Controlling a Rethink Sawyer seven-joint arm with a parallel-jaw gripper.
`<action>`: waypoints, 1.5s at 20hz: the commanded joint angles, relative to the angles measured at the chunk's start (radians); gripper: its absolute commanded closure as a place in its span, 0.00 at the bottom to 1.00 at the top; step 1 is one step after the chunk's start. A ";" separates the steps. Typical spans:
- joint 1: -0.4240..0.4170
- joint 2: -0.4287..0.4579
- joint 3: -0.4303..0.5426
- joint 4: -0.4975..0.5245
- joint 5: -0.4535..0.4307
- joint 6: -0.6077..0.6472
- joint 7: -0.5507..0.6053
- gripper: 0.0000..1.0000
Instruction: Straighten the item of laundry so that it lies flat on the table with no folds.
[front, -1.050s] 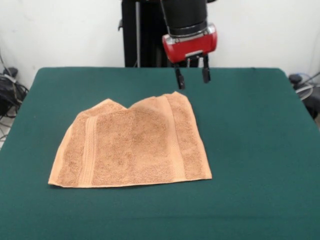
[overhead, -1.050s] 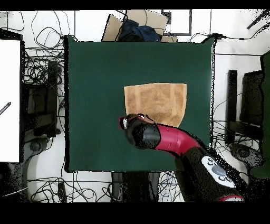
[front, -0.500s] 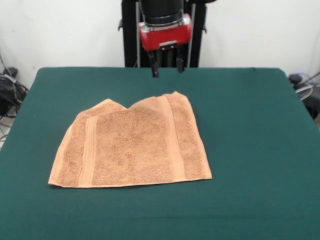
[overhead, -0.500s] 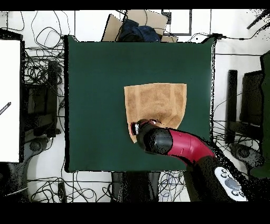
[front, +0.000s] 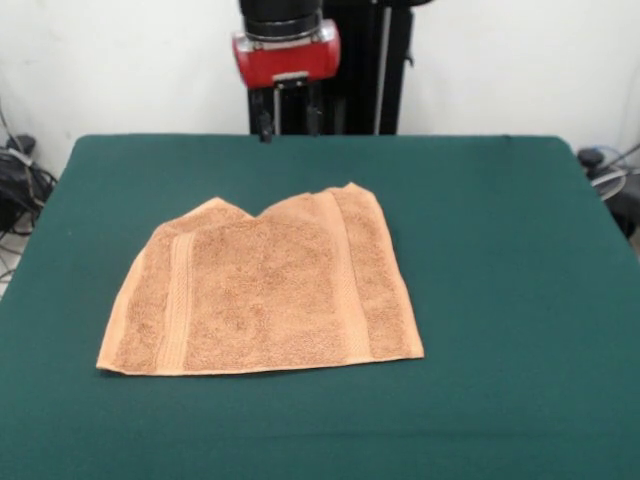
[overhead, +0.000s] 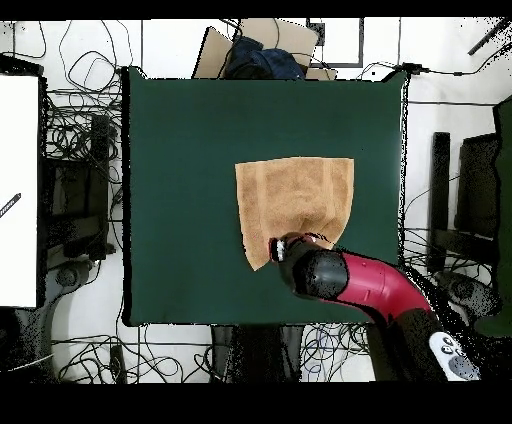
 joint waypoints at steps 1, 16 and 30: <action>-0.037 -0.039 -0.024 -0.084 -0.072 0.154 -0.013 0.00; -0.086 0.176 0.033 -0.216 -0.159 0.112 -0.017 0.00; -0.096 0.230 0.050 -0.240 -0.186 0.061 0.004 0.00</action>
